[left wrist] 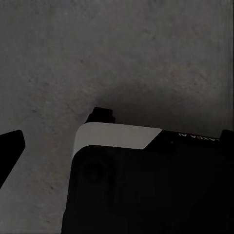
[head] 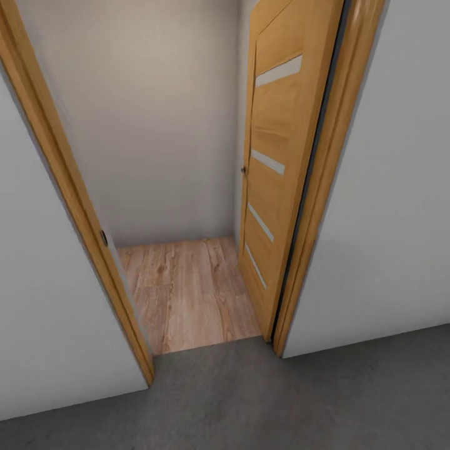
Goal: Move the two storage containers from the living room to the garage. In the garage, place one container on the floor and stack the other container on top of it (either order is fine).
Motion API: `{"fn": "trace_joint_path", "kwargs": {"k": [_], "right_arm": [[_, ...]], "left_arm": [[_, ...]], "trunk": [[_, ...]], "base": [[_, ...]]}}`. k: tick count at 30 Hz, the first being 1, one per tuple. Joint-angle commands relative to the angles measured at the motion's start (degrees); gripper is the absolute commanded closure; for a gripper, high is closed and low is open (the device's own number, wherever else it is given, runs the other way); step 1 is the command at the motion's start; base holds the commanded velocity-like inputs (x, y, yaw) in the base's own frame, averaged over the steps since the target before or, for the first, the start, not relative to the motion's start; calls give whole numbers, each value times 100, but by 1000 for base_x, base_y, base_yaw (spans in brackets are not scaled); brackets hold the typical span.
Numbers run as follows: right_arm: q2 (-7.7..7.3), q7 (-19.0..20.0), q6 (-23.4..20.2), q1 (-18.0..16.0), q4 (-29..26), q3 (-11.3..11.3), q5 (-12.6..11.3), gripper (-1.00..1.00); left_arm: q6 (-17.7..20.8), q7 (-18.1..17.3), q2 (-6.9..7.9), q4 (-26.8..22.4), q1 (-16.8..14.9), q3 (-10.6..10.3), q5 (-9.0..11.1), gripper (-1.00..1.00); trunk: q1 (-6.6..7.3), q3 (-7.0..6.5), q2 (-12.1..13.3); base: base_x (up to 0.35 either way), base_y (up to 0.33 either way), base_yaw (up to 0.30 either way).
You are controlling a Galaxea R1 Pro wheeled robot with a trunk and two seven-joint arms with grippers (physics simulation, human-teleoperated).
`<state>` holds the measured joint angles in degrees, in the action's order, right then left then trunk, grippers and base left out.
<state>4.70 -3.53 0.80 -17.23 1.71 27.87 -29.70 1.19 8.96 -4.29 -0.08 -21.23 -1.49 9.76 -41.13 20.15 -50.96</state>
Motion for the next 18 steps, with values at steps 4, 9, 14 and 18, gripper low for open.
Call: {"fn": "trace_joint_path", "kwargs": {"k": [4,9,14,18], "right_arm": [[5,-7,8,-8,14,49,-45,-100],[11,-21,8,-8,14,51,-46,-100],[16,-38,8,-8,14,51,-32,-100],[12,-35,3,-7,14,51,-20,-100]], "left_arm": [[13,18,-1,-1,-4,-18,43,-100],[13,18,1,-1,-4,-18,48,-100],[13,18,6,-1,-4,-18,51,-100],[13,18,7,-1,-4,-18,52,-100]], "trunk": [[-3,6,-4],[-3,6,-4],[-3,6,-4],[-3,6,-4]], "base": [[261,-161,0],[262,-158,0],[262,-123,90],[263,-109,238]]}}
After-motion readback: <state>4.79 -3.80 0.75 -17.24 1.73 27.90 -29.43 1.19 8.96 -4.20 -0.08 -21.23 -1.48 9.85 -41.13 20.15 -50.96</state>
